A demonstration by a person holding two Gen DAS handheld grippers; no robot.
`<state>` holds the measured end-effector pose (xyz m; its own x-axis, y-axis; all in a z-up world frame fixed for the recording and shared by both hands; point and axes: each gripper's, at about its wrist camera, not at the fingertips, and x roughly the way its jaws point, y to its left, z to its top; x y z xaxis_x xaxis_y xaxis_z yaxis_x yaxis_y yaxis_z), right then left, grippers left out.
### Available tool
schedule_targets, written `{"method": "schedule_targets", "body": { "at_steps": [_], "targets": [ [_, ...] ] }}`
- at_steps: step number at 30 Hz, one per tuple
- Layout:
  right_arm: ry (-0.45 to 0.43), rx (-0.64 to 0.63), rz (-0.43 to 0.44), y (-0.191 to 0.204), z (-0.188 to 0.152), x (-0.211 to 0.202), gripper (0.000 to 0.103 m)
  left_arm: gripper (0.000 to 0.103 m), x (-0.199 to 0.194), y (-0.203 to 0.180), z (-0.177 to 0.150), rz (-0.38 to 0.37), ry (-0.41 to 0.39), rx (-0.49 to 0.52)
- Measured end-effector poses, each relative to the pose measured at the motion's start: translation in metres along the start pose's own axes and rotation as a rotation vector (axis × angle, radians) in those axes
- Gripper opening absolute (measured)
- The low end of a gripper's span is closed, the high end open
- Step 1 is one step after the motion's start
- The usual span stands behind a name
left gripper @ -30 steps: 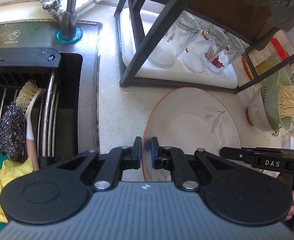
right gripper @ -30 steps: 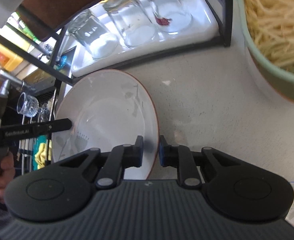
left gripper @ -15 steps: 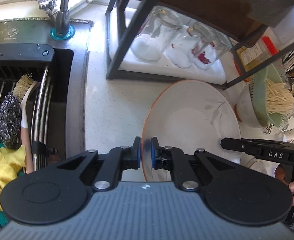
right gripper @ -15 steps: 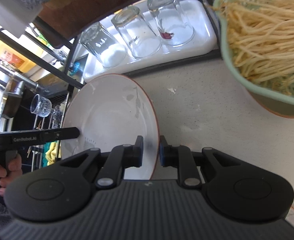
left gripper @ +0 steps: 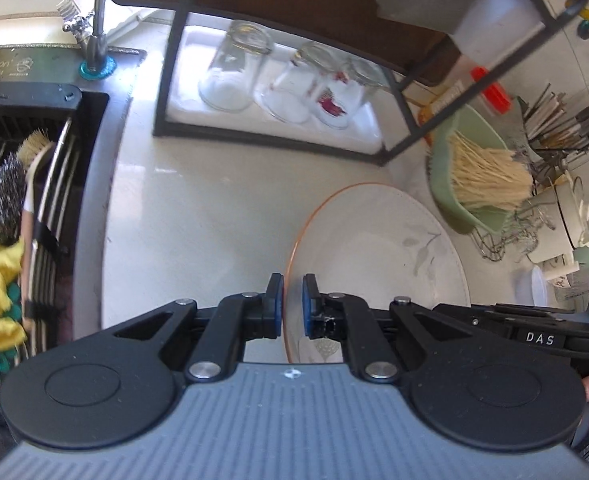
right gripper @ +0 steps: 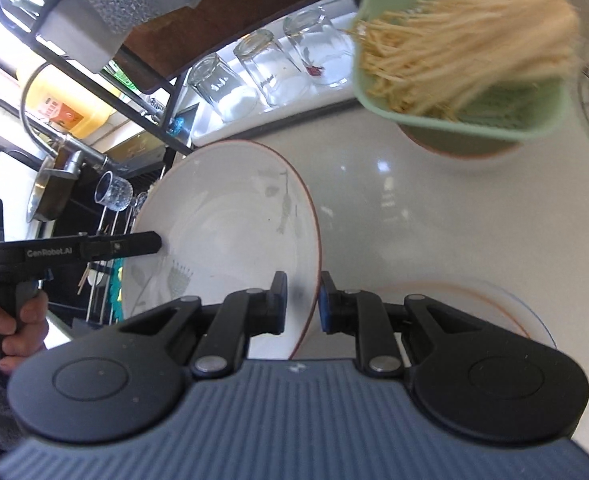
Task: Organize plates and bowls
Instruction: 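Carry the second grey-leaf plate with the left gripper over the plate stack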
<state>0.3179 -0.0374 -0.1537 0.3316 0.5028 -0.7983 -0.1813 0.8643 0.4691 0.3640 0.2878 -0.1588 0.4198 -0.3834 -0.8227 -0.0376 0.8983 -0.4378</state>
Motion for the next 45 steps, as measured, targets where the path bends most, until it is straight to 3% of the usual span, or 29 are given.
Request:
{"method": "schedule_targets", "body": {
  "at_steps": [7,19,24,33,40,45],
  "targets": [
    [0.015,-0.048,-0.028,-0.019,-0.029,-0.028,0.019,0.011,-0.002,-0.038,-0.032,0.0,0.024,0.026],
    [0.03,-0.027,-0.033,-0.063,-0.069,-0.029,0.02,0.011,0.013,-0.072,-0.09,0.04,0.075,0.014],
    [0.03,-0.021,-0.01,-0.074,-0.074,-0.023,0.022,0.011,0.007,-0.075,-0.097,0.027,0.061,0.002],
    [-0.054,-0.031,-0.085,-0.081,-0.08,-0.023,0.023,0.011,0.017,-0.084,-0.097,0.027,0.07,-0.003],
    [-0.081,-0.221,-0.219,-0.065,-0.08,-0.023,0.024,0.011,0.031,-0.101,-0.103,0.115,0.101,0.049],
    [-0.089,-0.216,-0.219,-0.07,-0.078,-0.025,0.023,0.011,0.039,-0.103,-0.103,0.134,0.125,0.031]
  ]
}}
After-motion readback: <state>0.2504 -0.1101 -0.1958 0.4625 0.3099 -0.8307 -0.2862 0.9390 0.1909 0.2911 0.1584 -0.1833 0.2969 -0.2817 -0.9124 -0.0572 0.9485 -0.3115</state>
